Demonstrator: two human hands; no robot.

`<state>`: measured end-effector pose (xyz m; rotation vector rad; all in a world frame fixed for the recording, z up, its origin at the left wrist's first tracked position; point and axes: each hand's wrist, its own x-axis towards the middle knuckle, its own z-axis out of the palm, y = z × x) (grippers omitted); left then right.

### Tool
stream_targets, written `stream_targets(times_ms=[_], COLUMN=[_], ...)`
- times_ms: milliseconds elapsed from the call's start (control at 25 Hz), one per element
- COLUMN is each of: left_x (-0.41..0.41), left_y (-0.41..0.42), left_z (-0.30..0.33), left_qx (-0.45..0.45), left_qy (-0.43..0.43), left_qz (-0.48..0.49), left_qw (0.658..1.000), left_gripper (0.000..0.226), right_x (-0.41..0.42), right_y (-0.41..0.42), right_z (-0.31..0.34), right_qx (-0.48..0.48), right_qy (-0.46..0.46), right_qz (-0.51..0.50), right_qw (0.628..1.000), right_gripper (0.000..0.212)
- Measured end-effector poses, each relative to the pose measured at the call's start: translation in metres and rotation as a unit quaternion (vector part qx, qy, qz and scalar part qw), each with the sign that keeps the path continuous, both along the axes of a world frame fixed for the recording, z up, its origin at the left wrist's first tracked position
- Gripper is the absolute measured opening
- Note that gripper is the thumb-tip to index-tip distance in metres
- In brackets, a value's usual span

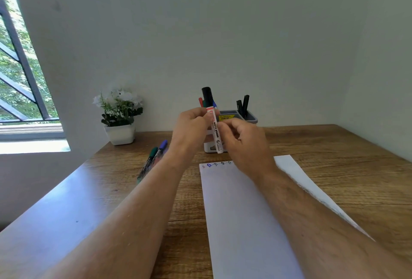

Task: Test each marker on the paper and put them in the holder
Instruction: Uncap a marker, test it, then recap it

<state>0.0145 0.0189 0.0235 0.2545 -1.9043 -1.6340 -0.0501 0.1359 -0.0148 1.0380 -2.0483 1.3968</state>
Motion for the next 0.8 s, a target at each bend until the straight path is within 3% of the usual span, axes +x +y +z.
stream_targets(times_ms=[160,280,440,640,800], left_x=[-0.0006,0.0007,-0.0002,0.0011,0.0023], left_y=[0.0001,-0.0009,0.0046,0.0034,0.0024], left_z=[-0.001,-0.0016,0.0015,0.0026,0.0033], left_qx=[0.001,-0.008,0.04,0.013,0.027], left_qy=[0.02,0.024,0.104,0.144,0.142], left_qz=[-0.055,-0.079,-0.082,-0.051,-0.041], left_qw=[0.998,0.997,0.99,0.988,0.989], left_gripper=[0.031,0.029,0.025,0.021,0.02], right_x=[0.0024,0.0024,-0.0005,0.0003,0.0036], right_y=[0.0,-0.0018,-0.0011,0.0,0.0002], right_z=[0.0036,0.002,-0.0011,-0.0005,0.0037], right_qx=[-0.02,-0.019,-0.029,-0.021,-0.008], right_qy=[-0.016,-0.023,-0.048,-0.052,-0.012], right_qz=[0.039,0.037,0.033,0.053,0.047], right_qw=[0.999,0.999,0.998,0.997,0.999], right_gripper=[0.04,0.033,0.02,0.012,0.03])
